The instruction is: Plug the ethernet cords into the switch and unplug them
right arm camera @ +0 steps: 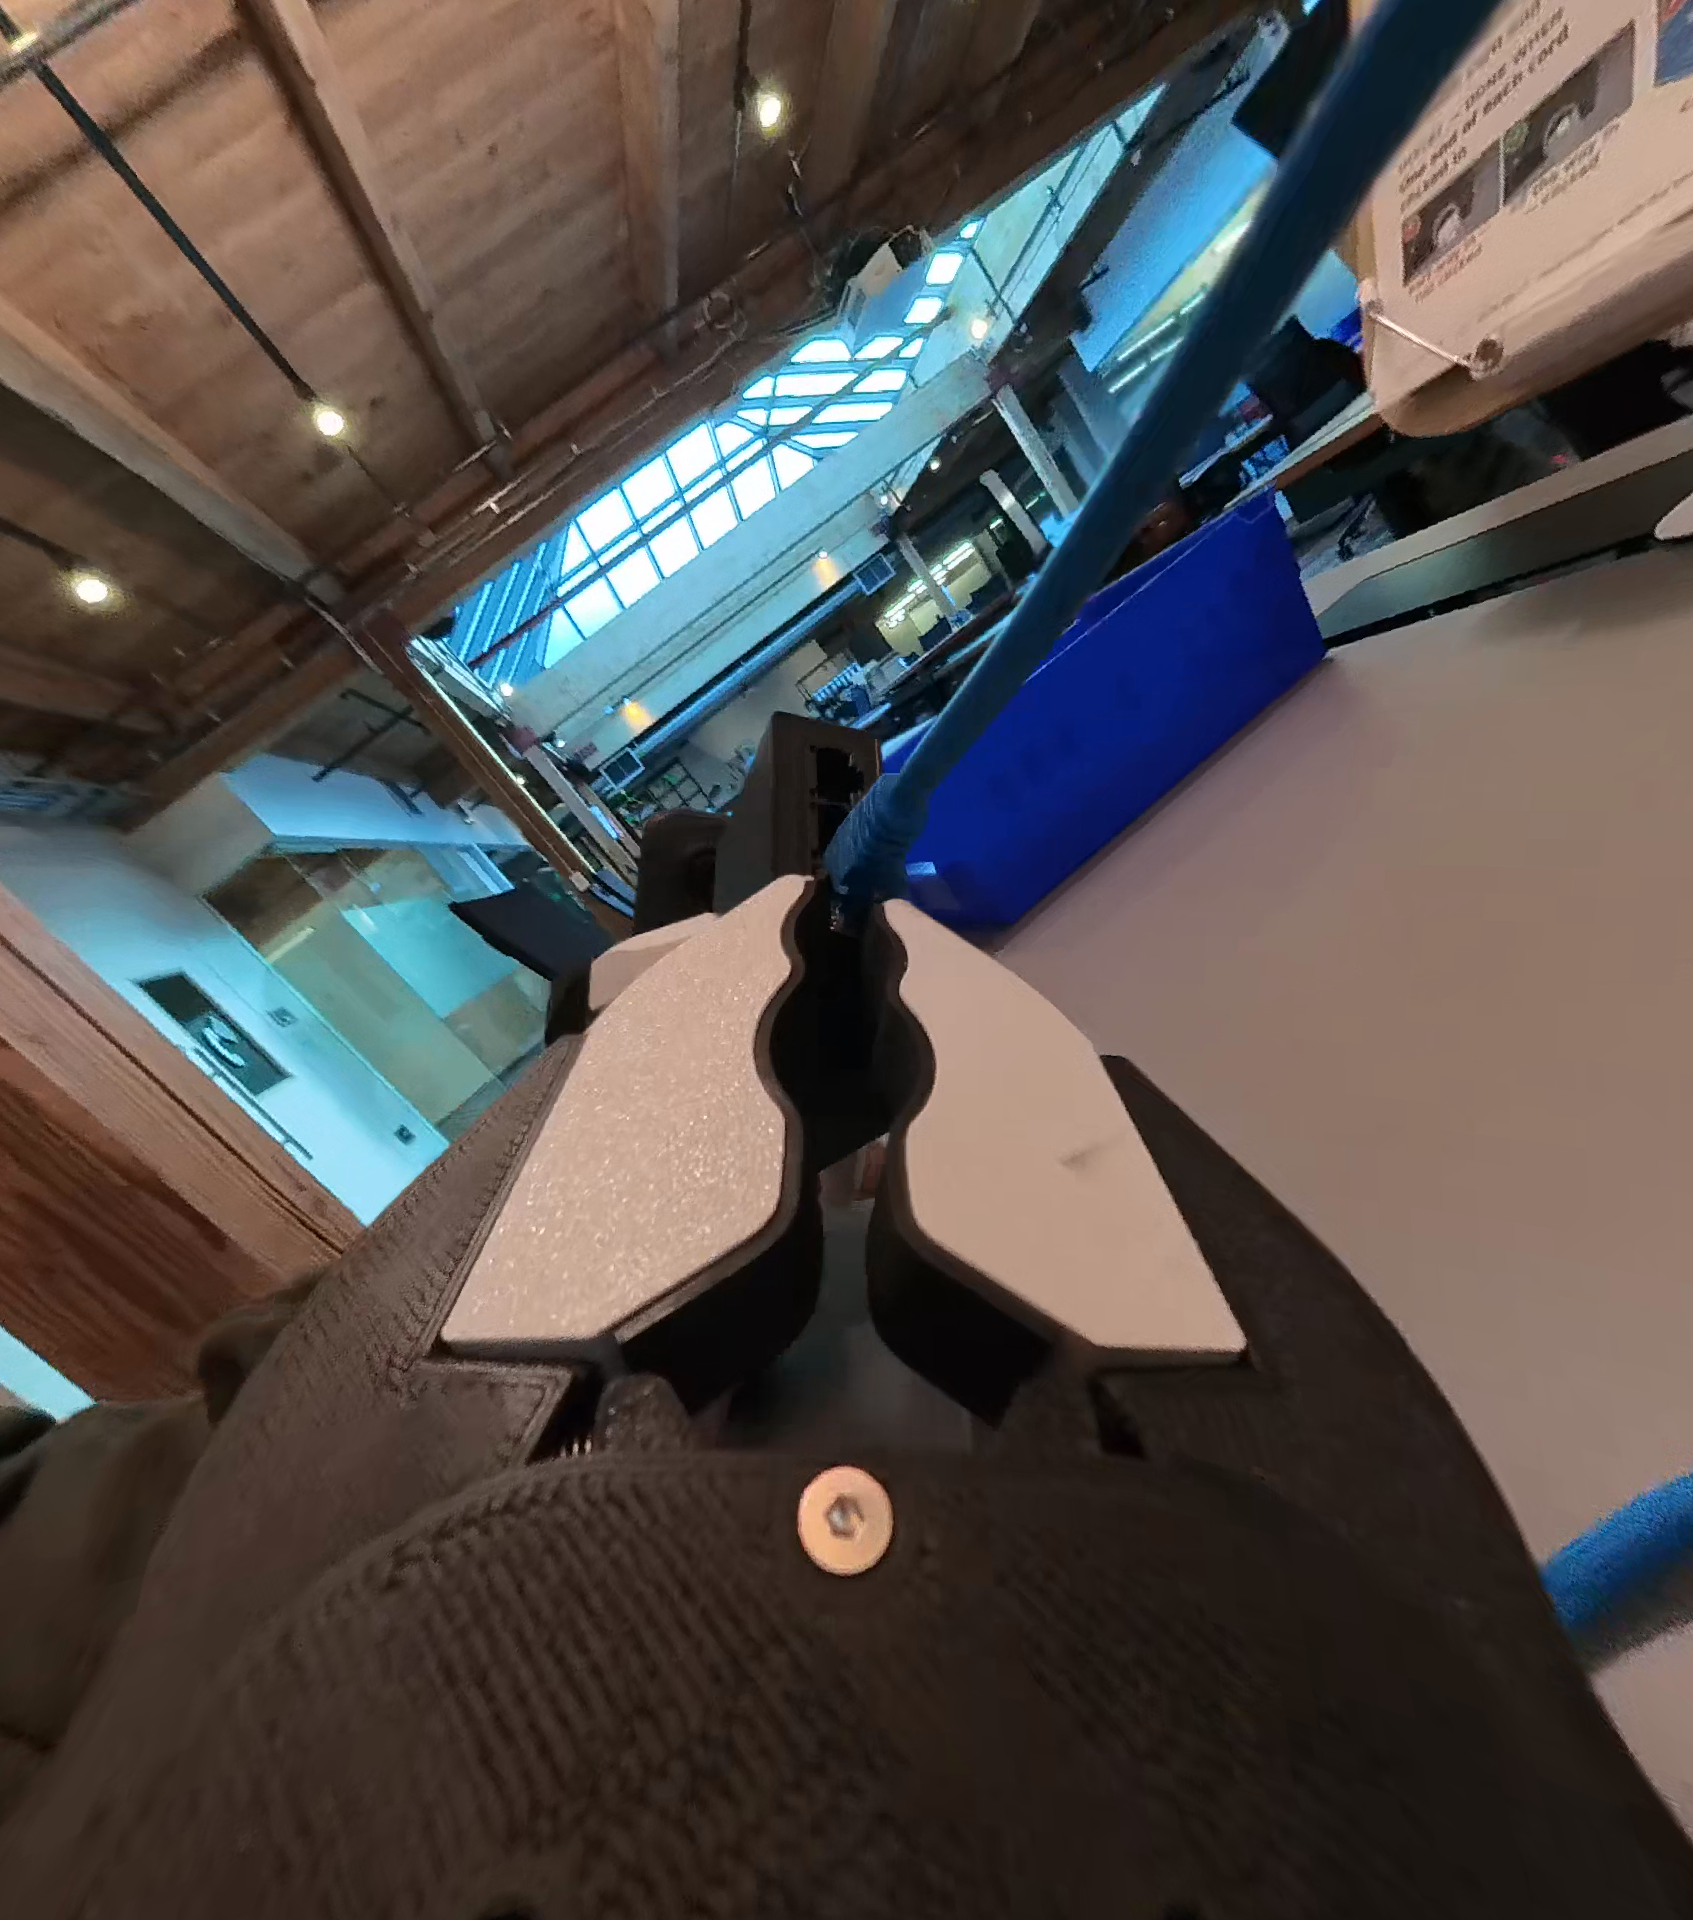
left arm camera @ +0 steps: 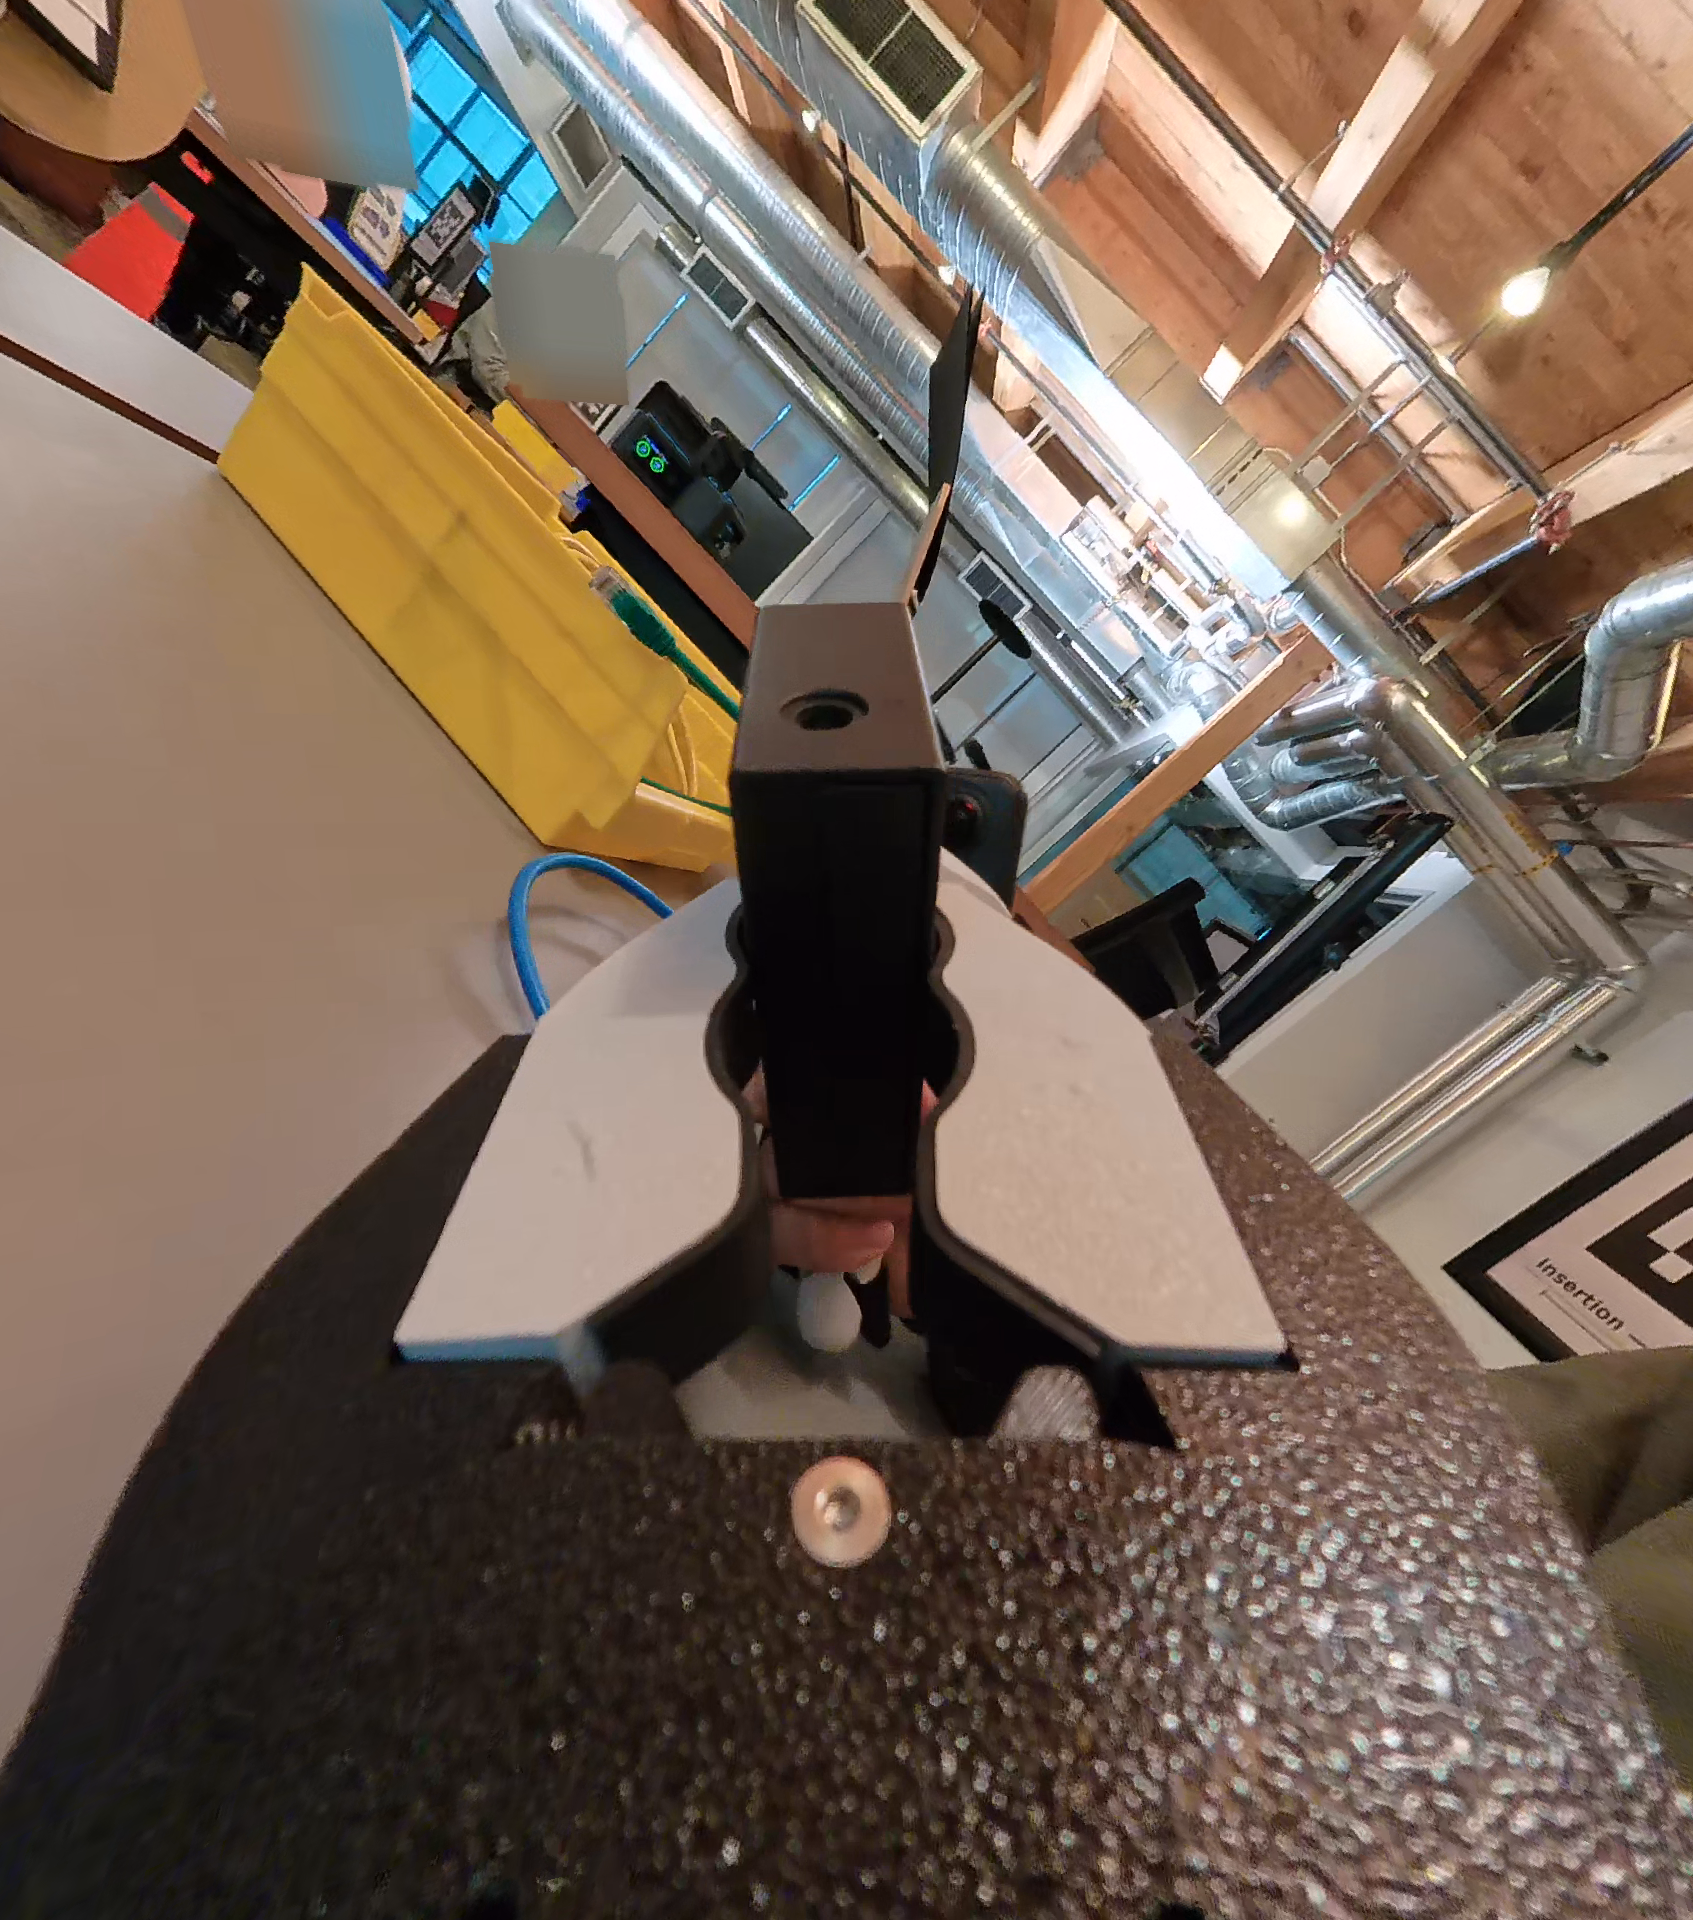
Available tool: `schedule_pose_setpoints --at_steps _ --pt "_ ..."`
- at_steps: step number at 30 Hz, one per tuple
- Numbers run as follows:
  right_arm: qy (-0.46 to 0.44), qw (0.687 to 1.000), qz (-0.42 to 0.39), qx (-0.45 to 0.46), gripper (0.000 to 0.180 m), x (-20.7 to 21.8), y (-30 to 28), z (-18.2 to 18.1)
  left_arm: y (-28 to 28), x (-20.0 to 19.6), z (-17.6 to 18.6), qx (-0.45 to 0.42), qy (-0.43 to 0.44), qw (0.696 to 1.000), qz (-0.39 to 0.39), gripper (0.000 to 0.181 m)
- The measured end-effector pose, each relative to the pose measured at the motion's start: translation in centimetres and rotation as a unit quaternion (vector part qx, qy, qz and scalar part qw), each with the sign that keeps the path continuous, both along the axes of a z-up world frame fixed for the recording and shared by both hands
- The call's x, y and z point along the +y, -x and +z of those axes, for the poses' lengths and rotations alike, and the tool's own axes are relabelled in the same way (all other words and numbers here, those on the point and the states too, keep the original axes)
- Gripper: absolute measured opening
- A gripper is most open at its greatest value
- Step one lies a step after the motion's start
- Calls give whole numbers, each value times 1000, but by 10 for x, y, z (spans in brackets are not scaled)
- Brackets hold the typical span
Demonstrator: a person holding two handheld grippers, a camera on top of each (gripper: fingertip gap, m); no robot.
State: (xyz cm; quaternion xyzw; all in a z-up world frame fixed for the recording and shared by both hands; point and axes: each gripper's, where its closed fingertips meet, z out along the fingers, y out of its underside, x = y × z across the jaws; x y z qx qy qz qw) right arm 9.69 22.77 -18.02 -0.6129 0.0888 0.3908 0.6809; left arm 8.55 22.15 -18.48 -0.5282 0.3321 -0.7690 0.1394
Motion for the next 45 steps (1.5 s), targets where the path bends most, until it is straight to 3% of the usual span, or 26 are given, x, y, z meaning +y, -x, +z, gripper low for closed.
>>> schedule_pose_setpoints --at_steps 5,8,11,14,18,21,24,25,28,30,31,32,33,35,37,43,45 --pt "10 999 1 -43 8 0 -1 -1 -1 1 -2 -10 22 1000 -7 27" --pt "-2 1000 13 -19 8 -1 0 0 0 1 0 -32 -9 999 9 27" --pt "-3 1000 14 1 8 -1 -2 1 -2 0 0 -5 38 999 -24 27" --pt "-6 1000 14 4 9 0 -5 3 -4 0 2 -1 31 999 -21 27" --pt "-5 1000 11 1 10 -1 -6 3 -5 0 1 -10 -77 997 12 27" --pt "10 999 4 -35 8 -1 -4 0 -3 0 1 16 29 999 -42 27" --pt "24 996 -2 -84 7 -1 -4 -4 -3 0 -2 27 44 998 -42 27" --pt "21 997 6 -68 7 -1 -3 -3 -2 0 -2 31 49 997 -47 27" --pt "11 999 8 -47 6 -1 -3 1 -3 3 3 5 -48 999 -17 27" --pt "-83 989 -32 120 1 -17 -43 33 3 15 7 -19 -69 997 15 27" --pt "-79 987 -46 131 0 -22 -65 33 11 26 5 -22 -28 999 20 27" --pt "5 999 -49 22 2 -14 -66 9 16 34 3 -29 1 999 26 27" --pt "35 998 -36 -31 2 -14 -60 2 18 35 3 -34 -5 999 33 27" --pt "7 999 -19 -33 1 -18 -46 20 15 29 12 -57 -32 997 38 27" --pt "49 995 -17 -83 0 -12 -34 7 12 28 26 -85 -20 995 38 27" --pt "-55 998 26 34 11 -15 -16 27 11 21 31 -111 3 994 13 27" --pt "-58 998 28 20 18 -12 -8 22 12 16 27 -118 8 993 5 27"
